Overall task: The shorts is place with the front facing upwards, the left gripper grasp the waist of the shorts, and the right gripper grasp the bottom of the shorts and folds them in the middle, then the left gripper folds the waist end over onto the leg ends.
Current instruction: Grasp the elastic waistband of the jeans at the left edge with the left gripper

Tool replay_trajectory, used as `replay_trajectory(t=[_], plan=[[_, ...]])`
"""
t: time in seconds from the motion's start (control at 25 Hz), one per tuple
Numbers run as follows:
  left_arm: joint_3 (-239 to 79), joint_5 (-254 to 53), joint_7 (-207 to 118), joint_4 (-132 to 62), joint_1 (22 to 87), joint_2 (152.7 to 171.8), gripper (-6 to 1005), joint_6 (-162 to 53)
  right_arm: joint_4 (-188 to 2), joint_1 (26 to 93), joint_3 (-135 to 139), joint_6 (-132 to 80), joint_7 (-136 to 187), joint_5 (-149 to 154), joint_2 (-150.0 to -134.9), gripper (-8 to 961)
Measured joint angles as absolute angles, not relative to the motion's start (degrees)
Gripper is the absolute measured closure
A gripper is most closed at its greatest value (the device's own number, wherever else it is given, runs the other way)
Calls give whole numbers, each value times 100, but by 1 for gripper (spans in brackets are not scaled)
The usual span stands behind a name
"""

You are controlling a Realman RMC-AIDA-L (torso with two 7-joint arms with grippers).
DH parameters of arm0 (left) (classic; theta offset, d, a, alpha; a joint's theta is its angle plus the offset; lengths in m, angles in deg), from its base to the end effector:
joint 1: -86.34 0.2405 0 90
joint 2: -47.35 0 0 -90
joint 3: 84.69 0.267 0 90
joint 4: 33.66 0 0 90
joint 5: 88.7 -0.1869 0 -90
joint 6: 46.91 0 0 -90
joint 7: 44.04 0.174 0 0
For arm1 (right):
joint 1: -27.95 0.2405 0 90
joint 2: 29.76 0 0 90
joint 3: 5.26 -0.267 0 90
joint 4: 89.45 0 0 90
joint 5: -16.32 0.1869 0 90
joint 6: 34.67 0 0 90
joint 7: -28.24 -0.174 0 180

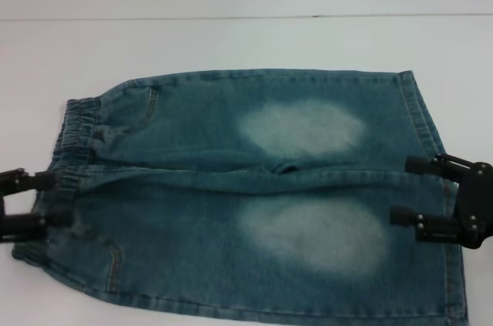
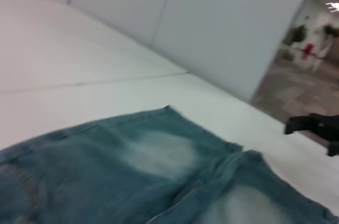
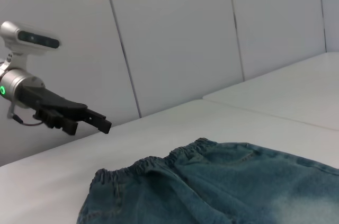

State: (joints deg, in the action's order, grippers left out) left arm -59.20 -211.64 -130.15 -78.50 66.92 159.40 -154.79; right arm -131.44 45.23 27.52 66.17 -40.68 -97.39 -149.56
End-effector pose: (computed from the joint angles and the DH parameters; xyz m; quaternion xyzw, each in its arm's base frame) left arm -0.3141 0.2576 0.0508 -0.9134 -0.3110 -0.2281 0.1303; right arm 0.2874 0.2567 -0.0075 -0.9251 0.1982 0.2795 0.1635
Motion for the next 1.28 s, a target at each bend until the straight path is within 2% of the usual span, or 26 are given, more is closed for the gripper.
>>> replay_trajectory(t=[0.2,0.48,0.64,0.92,1.28], plan=[[-5903,-21585,-14320,-8804,6643,15984,168,-15516,-13168,4531,2744,6614,-4076,-9721,-14955,11],[-5894,-23050,-15373,-10197,6374,16376,176,-15290,-13175,4590,2744,6590,-4107,-9714,-14941,12],[-5871,-23941,-15579,-10298,6077,16501,180,-15261,-13180,4597,2744,6551,-4123,-9713,-14939,12],[-5674,-24411,-15624,-10241,5937,16625,188,-15070,-13182,4596,2703,6548,-4123,-9713,-14928,11],[-5426,-24472,-15627,-9902,5948,16649,197,-14612,-13182,4604,2698,6550,-4121,-9715,-14929,12]])
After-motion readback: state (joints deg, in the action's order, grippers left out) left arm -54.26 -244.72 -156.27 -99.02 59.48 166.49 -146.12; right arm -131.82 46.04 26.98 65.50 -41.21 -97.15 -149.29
